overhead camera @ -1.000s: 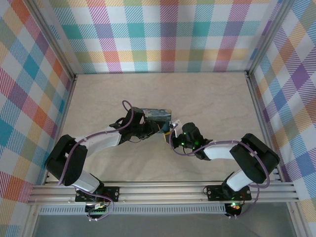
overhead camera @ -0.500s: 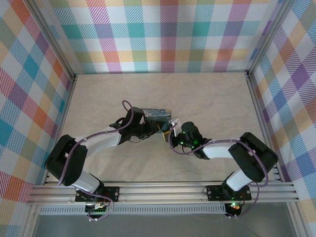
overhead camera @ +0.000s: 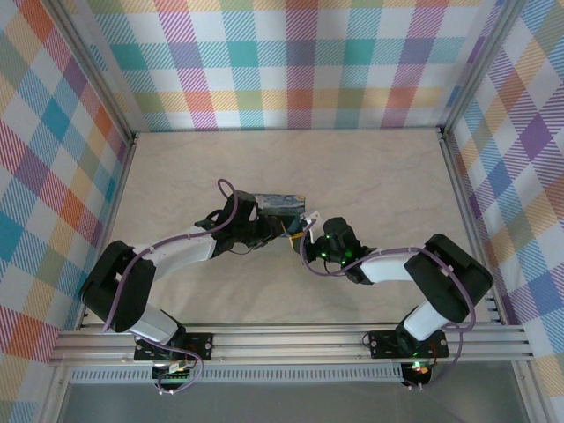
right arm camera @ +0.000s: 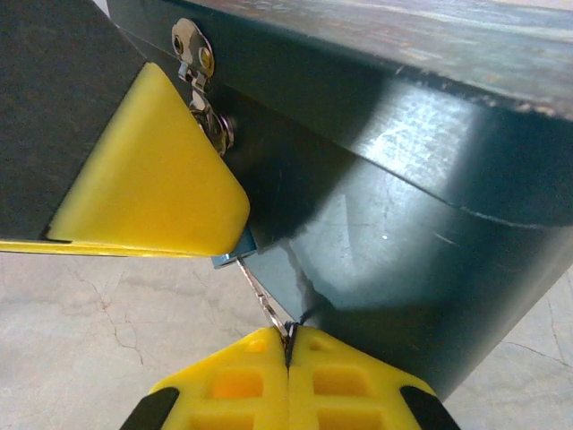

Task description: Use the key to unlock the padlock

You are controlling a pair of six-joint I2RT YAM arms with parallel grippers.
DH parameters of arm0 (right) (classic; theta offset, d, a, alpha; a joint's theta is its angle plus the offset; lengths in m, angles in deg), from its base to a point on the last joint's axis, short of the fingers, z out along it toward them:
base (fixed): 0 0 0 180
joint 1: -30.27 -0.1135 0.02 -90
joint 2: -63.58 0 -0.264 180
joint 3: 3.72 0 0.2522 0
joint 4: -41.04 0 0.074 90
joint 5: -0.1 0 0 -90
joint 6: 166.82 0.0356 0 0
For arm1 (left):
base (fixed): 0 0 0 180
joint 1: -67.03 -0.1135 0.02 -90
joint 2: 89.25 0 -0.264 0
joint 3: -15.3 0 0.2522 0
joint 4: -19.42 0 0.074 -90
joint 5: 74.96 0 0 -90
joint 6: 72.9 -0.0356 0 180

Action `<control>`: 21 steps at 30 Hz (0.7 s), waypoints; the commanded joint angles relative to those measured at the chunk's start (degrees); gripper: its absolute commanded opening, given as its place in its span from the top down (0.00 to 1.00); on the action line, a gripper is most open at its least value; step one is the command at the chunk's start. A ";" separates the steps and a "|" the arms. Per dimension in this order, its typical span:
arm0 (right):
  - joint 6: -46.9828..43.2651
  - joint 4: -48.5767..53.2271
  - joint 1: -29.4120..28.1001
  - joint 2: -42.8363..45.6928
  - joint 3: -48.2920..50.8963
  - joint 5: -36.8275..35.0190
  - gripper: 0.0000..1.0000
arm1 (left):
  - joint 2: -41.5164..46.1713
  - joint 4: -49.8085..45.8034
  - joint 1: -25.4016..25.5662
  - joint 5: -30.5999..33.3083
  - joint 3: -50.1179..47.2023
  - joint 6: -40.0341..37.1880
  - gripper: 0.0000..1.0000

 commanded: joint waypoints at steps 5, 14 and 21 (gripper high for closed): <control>-0.39 -4.43 -0.39 -1.76 -2.60 1.06 0.99 | 1.82 1.63 -0.40 -1.16 0.36 0.47 0.77; 0.12 -5.31 -0.39 -2.12 -3.19 1.86 0.99 | 1.42 2.11 -0.33 -1.06 -0.05 0.64 0.77; -0.03 -5.33 -0.48 -3.52 -3.83 1.82 0.99 | 1.34 2.68 -0.20 -1.41 0.04 1.16 0.77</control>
